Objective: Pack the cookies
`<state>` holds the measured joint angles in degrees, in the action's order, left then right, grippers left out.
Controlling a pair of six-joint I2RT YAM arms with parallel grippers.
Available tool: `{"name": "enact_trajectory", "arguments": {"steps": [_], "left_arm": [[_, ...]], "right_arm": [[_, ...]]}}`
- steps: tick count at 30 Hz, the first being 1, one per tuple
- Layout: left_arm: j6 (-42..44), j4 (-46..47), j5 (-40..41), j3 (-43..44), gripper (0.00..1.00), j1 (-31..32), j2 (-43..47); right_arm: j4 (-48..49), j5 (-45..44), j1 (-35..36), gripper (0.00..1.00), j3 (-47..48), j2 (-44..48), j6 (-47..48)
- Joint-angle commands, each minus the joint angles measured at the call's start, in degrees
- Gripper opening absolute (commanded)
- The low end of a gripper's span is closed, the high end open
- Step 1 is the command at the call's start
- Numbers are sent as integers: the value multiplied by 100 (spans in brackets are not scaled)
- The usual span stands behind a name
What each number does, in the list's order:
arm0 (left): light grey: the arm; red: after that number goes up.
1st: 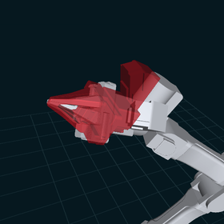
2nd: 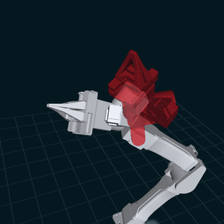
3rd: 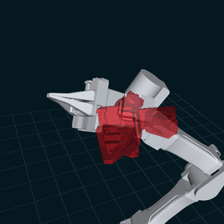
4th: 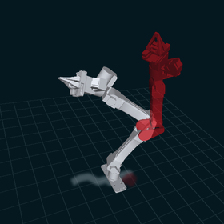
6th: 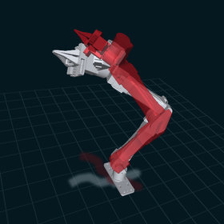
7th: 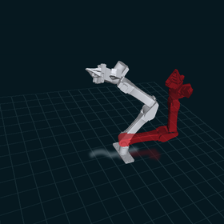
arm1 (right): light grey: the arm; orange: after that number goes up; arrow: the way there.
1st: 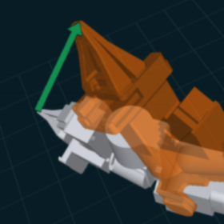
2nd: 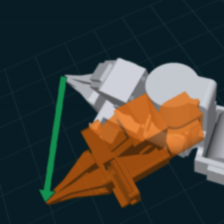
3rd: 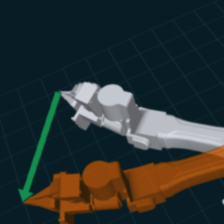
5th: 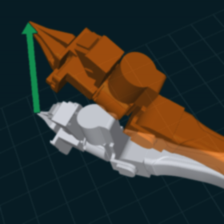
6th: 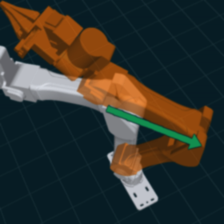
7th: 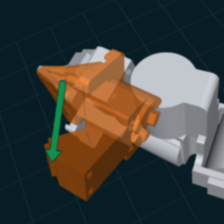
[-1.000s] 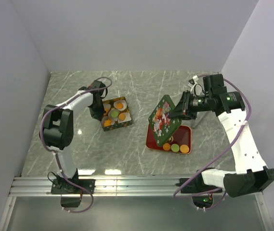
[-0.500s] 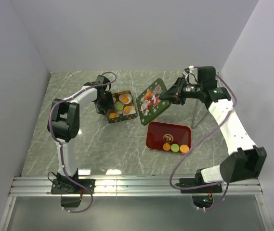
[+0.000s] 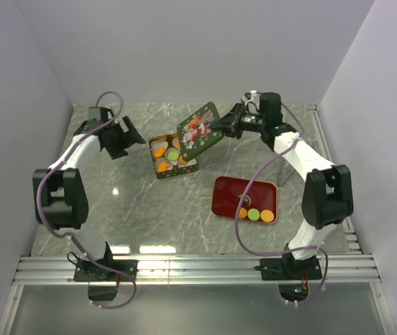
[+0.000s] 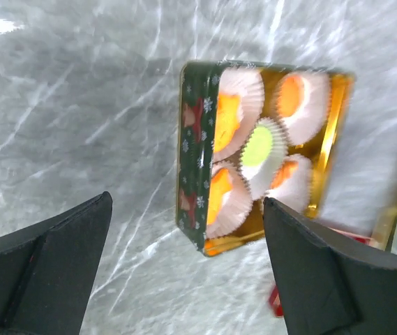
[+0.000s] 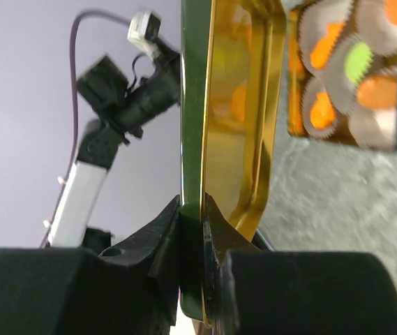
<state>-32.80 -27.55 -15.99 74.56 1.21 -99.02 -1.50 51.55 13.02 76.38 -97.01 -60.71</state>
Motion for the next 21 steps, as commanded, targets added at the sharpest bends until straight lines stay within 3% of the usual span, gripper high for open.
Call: {"name": "enact_trajectory", "arguments": {"steps": [1, 2, 5, 12, 21], "left_arm": [[-279, 1282, -1378, -626, 95, -349, 383], [-393, 1557, -1946, -1010, 94, -541, 471], [-815, 2505, -2661, -1583, 93, -762, 568], [-1360, 4018, -3497, -2358, 91, -921, 612], [-1431, 4275, -3552, -2324, 88, -921, 24]], "right_arm": [[1887, -4, 324, 0, -70, -378, -845], [2116, -22, 481, 0, -62, -493, -985], [2916, -145, 737, 0, 17, -985, -1513], [4611, -610, 1238, 0, 79, -1821, -2760], [4667, -813, 1370, 0, 395, -2357, -2842]]}}
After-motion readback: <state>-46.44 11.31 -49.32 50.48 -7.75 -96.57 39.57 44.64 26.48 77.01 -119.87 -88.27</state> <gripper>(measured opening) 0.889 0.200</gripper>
